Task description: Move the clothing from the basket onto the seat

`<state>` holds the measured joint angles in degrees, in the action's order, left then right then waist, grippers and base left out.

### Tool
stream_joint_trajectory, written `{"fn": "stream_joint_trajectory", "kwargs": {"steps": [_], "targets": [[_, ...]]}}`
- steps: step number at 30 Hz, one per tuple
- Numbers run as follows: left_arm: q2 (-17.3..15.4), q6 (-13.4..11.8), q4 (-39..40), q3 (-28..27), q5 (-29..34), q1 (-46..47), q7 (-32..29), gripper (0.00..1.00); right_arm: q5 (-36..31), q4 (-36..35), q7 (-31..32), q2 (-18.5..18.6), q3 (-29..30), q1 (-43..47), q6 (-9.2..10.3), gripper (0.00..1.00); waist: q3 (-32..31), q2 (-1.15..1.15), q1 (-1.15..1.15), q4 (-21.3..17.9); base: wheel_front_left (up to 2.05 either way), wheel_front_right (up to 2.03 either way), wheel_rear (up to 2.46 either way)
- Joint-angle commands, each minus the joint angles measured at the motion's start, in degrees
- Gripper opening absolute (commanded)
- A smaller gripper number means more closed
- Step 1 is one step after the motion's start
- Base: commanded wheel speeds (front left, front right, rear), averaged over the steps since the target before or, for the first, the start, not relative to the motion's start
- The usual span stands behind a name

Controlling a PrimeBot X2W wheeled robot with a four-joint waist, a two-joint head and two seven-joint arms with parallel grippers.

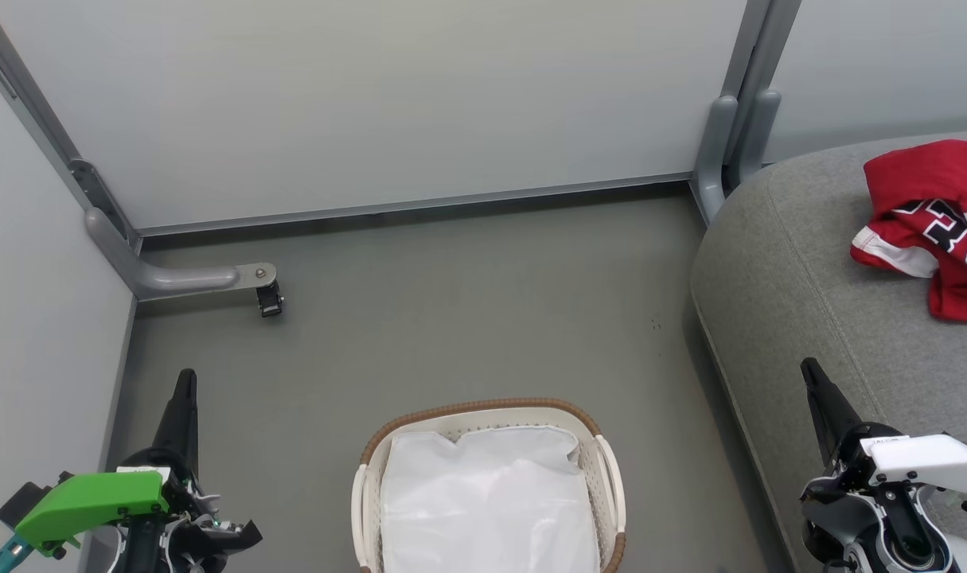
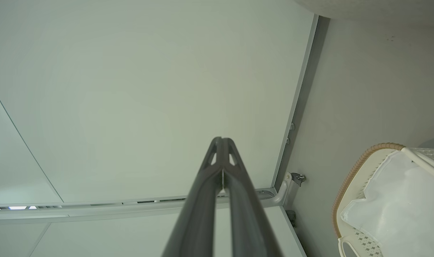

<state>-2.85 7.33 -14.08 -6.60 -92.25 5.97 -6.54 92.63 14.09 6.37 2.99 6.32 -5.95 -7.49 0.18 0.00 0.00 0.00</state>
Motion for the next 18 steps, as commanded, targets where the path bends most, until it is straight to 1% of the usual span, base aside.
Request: {"fn": "stream_joint_trajectory", "kwargs": {"steps": [1, 18], "targets": [[0.0, 0.4, 0.1, -0.1, -0.3, 0.6, -0.2, 0.0, -0.1, -0.2, 0.2, 0.1, 0.1, -0.5, 0.0, 0.0, 0.0, 0.0, 0.0, 0.0, 0.0, 0.0, 0.0], [0.0, 0.4, 0.1, -0.1, -0.3, 0.6, -0.2, 0.0, -0.2, -0.2, 0.2, 0.1, 0.2, -0.5, 0.0, 0.0, 0.0, 0.0, 0.0, 0.0, 0.0, 0.0, 0.0]]}}
